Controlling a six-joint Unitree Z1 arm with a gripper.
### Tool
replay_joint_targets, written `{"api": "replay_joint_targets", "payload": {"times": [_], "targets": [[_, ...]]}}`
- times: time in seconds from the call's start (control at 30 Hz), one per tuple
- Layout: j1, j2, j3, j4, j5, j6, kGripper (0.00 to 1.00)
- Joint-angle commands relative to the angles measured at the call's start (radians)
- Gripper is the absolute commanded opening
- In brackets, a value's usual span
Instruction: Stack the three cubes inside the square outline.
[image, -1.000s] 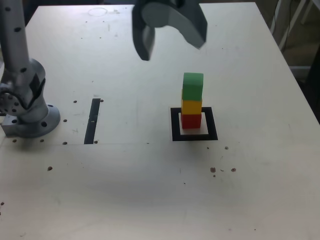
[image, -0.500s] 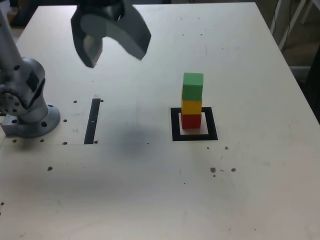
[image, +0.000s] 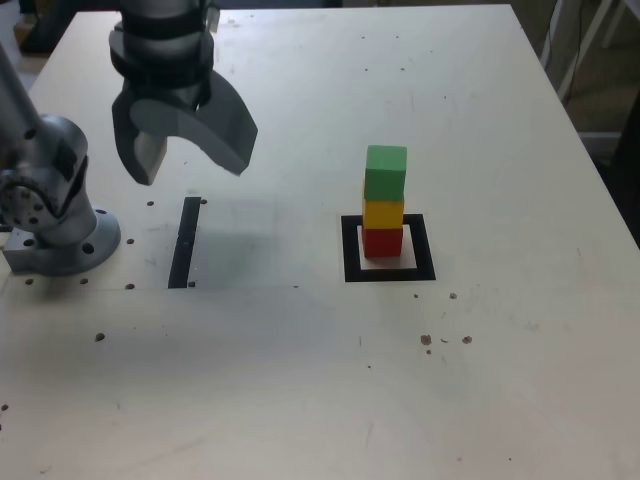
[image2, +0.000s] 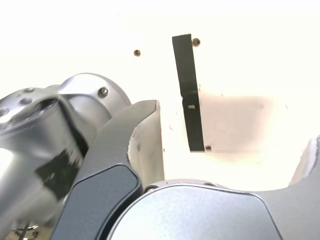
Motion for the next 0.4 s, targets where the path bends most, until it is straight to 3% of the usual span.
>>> {"api": "replay_joint_targets", "payload": {"times": [0.0,0.23,0.37], "targets": [[0.004,-0.009,0.032,-0.03,0.0,0.003,1.0],[0.004,-0.013,0.192,-0.2,-0.038,0.002,1.0],[0.004,-0.015,0.248,-0.252,-0.054,-0.004,1.0]]}}
